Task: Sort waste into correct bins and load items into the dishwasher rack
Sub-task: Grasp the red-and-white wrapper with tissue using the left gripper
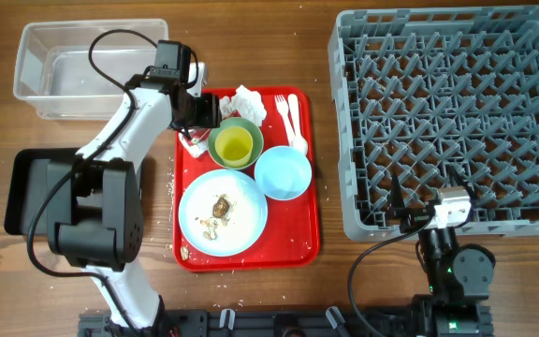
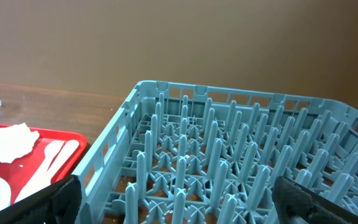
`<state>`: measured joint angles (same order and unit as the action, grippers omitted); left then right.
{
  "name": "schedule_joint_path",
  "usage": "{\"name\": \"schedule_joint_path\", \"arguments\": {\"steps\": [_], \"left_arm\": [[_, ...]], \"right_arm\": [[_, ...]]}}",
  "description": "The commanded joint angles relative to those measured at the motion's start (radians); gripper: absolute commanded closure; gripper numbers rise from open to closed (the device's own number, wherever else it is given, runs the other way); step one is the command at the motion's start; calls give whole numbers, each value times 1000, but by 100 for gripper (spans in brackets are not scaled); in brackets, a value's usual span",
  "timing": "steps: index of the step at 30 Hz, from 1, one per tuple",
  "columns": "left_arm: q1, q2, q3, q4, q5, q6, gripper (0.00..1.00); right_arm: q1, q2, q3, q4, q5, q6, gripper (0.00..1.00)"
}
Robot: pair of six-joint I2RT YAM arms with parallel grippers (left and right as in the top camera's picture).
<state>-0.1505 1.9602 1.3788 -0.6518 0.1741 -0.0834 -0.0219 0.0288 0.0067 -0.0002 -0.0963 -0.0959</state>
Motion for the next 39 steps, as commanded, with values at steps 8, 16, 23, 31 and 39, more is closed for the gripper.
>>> {"name": "schedule_joint_path", "arguments": {"steps": [8, 16, 23, 31, 39], "left_arm": [[-3, 17, -1, -39, 46, 54, 39], [-7, 17, -1, -94, 70, 106, 29], [-6, 16, 0, -113, 8, 126, 26], [-5, -31, 9, -98, 54, 102, 7], [3, -84, 9, -141, 74, 98, 8]], "right_arm": [[6, -5, -1, 4, 10, -9, 0], [6, -5, -2, 4, 10, -9, 0], [6, -5, -2, 4, 10, -9, 0], [6, -5, -1, 4, 10, -9, 0], [6, -5, -2, 4, 10, -9, 0]]}}
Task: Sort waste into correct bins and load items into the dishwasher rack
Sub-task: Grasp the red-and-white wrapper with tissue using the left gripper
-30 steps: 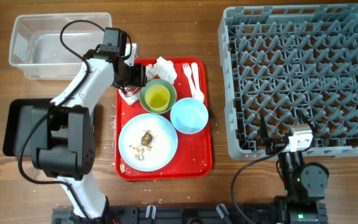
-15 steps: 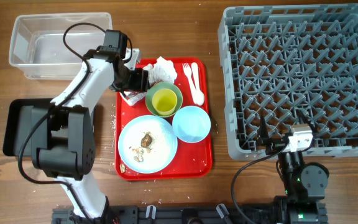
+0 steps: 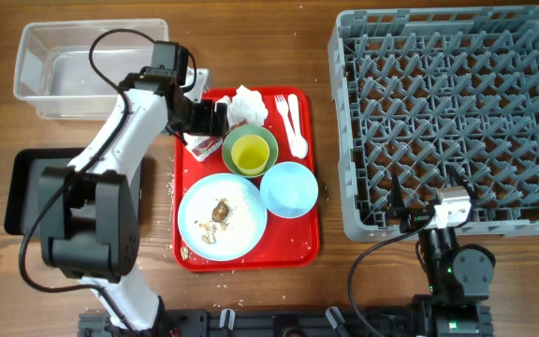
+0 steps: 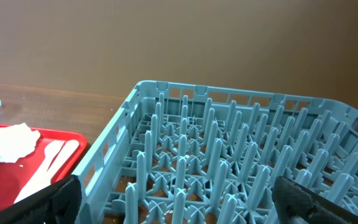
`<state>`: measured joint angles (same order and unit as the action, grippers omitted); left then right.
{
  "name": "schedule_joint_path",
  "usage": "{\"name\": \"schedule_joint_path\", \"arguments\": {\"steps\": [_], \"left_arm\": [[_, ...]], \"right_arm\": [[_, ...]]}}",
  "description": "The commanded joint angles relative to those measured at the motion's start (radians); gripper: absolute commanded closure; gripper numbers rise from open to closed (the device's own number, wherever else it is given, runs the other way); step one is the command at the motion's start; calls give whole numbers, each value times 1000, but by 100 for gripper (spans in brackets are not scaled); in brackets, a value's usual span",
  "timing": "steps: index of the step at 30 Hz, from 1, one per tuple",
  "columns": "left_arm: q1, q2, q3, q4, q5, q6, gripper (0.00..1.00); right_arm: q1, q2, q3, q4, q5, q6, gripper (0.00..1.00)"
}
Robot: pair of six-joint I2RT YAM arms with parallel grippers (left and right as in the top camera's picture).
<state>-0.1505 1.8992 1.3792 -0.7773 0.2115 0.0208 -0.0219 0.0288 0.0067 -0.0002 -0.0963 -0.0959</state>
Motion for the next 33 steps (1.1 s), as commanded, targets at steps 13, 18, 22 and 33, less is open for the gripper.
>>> {"name": "schedule_joint_path", "arguments": {"steps": [13, 18, 22, 33], "left_arm": [[3, -20, 8, -161, -124, 135, 20], [-10, 0, -9, -137, -120, 250, 9], [-10, 15, -21, -74, -119, 264, 17], [-16, 53, -21, -117, -113, 335, 34]], "right_arm": [[6, -5, -1, 4, 10, -9, 0], [6, -5, -1, 4, 10, -9, 0], [6, -5, -1, 4, 10, -9, 0], [6, -5, -1, 4, 10, -9, 0]]}}
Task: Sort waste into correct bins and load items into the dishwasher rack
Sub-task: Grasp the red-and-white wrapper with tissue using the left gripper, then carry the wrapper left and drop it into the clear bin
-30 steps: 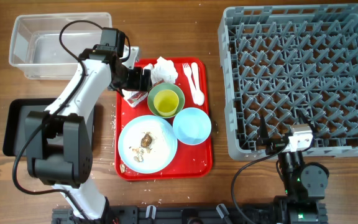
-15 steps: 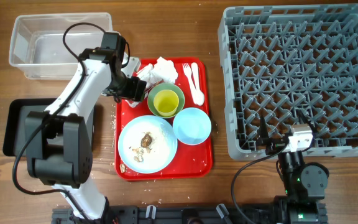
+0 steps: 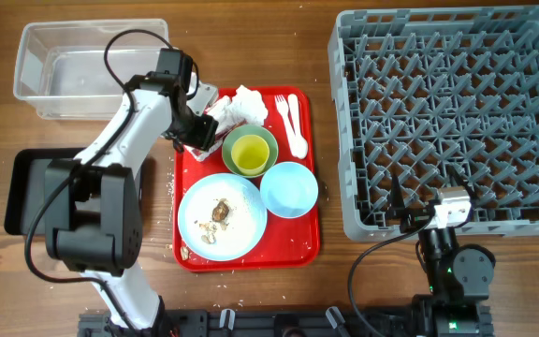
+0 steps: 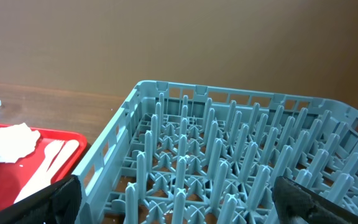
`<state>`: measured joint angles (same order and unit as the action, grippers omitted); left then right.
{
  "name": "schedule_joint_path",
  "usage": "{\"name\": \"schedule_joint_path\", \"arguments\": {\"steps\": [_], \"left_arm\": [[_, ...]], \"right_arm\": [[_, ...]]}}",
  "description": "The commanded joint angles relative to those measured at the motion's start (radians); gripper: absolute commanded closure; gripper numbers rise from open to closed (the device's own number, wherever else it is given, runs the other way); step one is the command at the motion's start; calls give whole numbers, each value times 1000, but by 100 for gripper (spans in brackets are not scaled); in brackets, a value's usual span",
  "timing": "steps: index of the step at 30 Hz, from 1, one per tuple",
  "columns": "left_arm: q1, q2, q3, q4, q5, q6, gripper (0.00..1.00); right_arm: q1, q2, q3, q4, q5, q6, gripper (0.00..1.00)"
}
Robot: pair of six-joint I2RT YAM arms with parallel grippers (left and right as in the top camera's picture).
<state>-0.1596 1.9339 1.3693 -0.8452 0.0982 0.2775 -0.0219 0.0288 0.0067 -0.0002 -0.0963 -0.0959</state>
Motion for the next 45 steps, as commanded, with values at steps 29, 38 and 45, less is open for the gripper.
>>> {"name": "schedule_joint_path", "arguments": {"steps": [29, 38, 45], "left_arm": [[-7, 106, -9, 190, 39, 13, 75], [-7, -24, -8, 149, 39, -90, 96], [-6, -77, -8, 146, 39, -170, 96]], "right_arm": [[6, -5, -1, 4, 10, -9, 0], [6, -5, -2, 4, 10, -9, 0], [6, -5, -1, 4, 10, -9, 0]]}}
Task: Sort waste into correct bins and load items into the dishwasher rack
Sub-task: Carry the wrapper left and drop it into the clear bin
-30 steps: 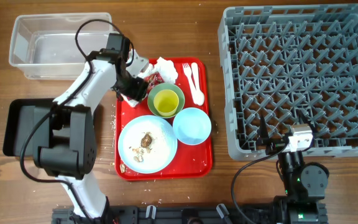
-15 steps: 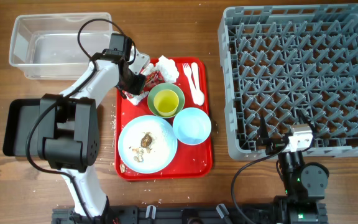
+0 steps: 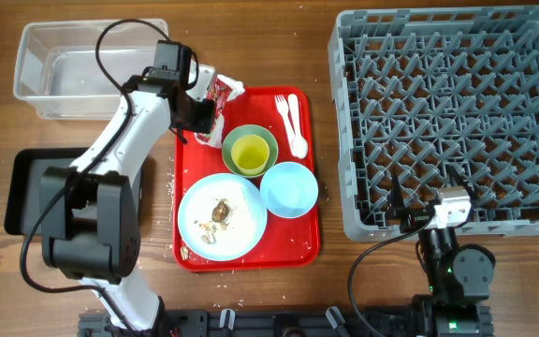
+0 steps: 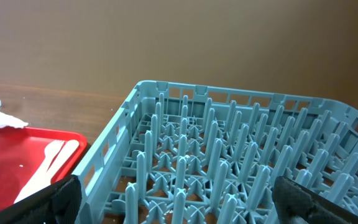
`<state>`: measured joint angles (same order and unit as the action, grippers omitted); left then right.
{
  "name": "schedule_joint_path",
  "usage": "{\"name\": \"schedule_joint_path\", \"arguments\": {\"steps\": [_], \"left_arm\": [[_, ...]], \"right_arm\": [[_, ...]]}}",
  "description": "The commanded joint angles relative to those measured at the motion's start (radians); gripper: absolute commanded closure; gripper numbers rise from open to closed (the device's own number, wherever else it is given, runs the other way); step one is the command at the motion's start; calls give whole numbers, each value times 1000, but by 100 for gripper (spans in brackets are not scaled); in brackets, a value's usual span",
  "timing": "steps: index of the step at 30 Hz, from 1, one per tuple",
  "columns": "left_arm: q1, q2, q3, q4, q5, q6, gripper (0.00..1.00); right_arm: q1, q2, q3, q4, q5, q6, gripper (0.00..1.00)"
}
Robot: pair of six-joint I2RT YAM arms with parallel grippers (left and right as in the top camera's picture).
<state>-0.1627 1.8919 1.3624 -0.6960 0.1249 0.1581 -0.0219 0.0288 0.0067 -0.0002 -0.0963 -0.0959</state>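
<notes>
My left gripper [image 3: 210,106] is shut on a red-and-white wrapper [image 3: 223,89], held with white napkin paper [image 4: 5,121] over the back left corner of the red tray [image 3: 299,245]. On the tray sit a green bowl [image 3: 248,150], a blue bowl [image 3: 288,188], a pale blue plate [image 3: 221,213] with food scraps, and a white fork and spoon [image 3: 289,117]. My right gripper [image 4: 179,205] rests open at the near edge of the grey dishwasher rack [image 3: 452,117], holding nothing.
A clear plastic bin [image 3: 73,70] stands at the back left, just left of the held wrapper. A black bin [image 3: 26,187] lies at the left edge beside the left arm's base. Crumbs dot the wood left of the tray.
The left gripper has moved toward the tray's back left corner with the wrapper. The white napkin no longer lies at the back of the tray; it hangs with the wrapper. The right arm is unchanged.
The left gripper first stood over the wrapper at the tray's left side. Then it sat further right, with both bowls shifted right and toward the front. Later it held the wrapper against the napkin. Now both are up at the tray's back left corner.
</notes>
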Motion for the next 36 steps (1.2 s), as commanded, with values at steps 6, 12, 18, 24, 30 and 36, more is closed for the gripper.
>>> {"name": "schedule_joint_path", "arguments": {"steps": [6, 12, 18, 24, 30, 36], "left_arm": [[-3, -44, -1, -18, 21, -172, 96], [-2, -135, -1, 76, 23, -299, 96], [72, -306, -1, 145, -50, -540, 96], [230, -324, -1, 249, -48, -676, 96], [348, -266, -1, 384, -52, -771, 94], [391, -151, -1, 476, -52, -800, 26]], "right_arm": [[6, -5, -1, 4, 10, -9, 0], [6, -5, -1, 4, 10, -9, 0], [6, -5, -1, 4, 10, -9, 0], [6, -5, -1, 4, 10, -9, 0], [6, -5, -1, 4, 10, -9, 0], [6, -5, -2, 4, 10, -9, 0]]}}
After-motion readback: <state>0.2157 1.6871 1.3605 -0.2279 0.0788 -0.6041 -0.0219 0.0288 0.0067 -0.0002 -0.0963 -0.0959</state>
